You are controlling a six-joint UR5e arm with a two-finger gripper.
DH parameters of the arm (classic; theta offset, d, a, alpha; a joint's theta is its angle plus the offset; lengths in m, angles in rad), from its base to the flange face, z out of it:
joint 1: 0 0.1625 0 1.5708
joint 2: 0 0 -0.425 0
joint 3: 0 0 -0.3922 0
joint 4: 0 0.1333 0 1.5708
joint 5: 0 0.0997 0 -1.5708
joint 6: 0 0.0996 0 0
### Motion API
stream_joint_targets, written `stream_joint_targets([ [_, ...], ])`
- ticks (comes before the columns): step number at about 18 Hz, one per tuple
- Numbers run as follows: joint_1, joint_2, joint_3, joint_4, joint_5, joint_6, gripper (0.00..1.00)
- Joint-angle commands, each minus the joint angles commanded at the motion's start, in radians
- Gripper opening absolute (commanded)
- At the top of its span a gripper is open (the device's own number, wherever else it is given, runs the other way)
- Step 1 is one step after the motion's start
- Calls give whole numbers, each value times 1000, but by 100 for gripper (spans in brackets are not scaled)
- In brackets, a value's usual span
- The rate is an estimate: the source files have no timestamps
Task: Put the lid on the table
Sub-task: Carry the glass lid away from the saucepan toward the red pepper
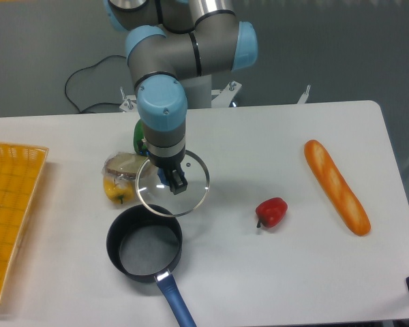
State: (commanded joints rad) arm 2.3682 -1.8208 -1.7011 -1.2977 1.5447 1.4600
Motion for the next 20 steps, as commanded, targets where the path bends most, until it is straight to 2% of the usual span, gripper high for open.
stream_joint_targets([
  [2, 26, 6, 12, -2, -5, 40, 63],
  [5, 26, 5, 6, 0, 0, 45, 63],
  [10, 19, -34, -8, 5, 9, 66, 63],
  [17, 23, -43, -12, 23, 15, 106, 63],
  [20, 28, -64, -14, 44, 21, 109, 63],
])
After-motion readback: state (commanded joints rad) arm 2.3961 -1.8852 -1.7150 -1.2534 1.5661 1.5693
